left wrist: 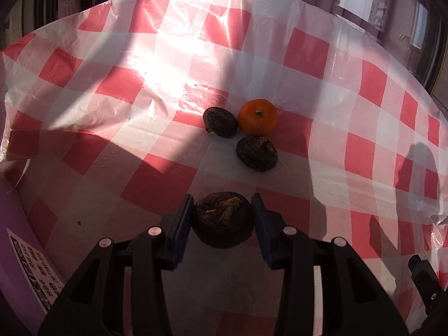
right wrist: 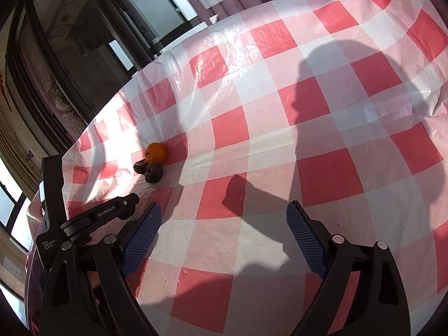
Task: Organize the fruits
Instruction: 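Grasp another dark dried fruit with the right gripper while the left gripper holds its own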
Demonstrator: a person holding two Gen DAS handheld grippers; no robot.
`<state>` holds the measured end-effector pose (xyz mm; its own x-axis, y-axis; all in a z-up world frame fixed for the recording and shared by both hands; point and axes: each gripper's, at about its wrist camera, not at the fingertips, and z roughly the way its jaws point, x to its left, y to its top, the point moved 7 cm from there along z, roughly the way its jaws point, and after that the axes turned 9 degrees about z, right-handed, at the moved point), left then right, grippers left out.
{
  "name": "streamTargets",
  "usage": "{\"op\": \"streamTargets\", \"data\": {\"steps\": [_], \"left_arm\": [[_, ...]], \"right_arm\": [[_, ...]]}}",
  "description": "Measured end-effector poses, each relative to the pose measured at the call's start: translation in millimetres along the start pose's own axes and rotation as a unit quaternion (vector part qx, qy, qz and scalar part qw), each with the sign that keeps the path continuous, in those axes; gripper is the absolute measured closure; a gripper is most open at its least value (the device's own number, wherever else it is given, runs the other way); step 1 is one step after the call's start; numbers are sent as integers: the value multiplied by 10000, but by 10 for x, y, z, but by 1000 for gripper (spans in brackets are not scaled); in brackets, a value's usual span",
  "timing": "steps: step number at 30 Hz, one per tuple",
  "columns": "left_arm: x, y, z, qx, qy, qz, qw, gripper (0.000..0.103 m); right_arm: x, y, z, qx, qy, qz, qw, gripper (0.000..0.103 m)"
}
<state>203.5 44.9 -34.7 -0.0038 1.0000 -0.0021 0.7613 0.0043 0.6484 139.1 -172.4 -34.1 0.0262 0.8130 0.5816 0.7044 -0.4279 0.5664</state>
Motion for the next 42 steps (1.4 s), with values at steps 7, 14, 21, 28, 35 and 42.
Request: {"op": "streamTargets", "data": {"steps": [7, 14, 21, 28, 35, 42], "left_arm": [[-265, -462, -314, -58, -619, 383, 9973, 61], [-337, -657, -477, -22, -1016, 372, 9941, 61], [-319, -653, -471, -55, -1245, 219, 9920, 61], [-322, -649, -477, -74, -1375, 187, 9903, 61], [-304, -640, -462, -87, -1425, 142, 9896, 60], [-297, -627, -434, -93, -1440, 128, 9895, 60]], "right_arm": [[81, -6, 124, 297, 58, -160, 9994, 15], [778, 36, 902, 1089, 127, -1559, 9817, 22], [1470, -135, 1688, 1705, 134, -3008, 9382, 32], [1581, -147, 1789, 1515, -144, -3526, 9233, 65], [1072, -106, 1178, 1079, -502, -2869, 9505, 66], [198, -167, 217, 679, -802, -1231, 9868, 66]]}}
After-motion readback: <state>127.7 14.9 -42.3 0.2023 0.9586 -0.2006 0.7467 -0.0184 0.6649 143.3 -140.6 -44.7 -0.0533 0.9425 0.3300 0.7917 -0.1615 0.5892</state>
